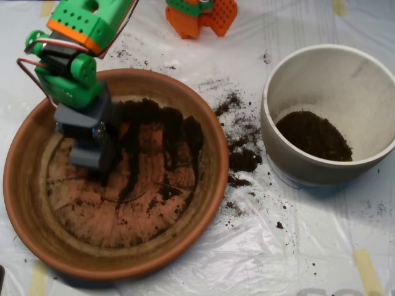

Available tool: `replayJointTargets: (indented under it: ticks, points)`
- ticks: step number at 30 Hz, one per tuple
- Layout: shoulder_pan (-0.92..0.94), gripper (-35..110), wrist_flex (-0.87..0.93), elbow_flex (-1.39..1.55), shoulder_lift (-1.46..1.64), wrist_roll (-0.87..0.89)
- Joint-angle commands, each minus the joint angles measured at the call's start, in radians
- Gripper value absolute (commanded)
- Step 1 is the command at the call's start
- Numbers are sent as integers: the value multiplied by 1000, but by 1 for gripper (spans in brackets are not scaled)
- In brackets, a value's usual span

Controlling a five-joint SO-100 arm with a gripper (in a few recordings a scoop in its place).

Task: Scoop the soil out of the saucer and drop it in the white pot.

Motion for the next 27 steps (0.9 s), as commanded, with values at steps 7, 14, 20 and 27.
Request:
replayJointTargets:
  ticks: [7, 14, 20, 27]
  points:
    - [-114, 0, 25, 150, 153, 9]
    - [-238, -1, 144, 115, 336, 55]
    - [-383, -1, 354, -54, 506, 124]
    - [-575, -1, 477, -173, 657, 169]
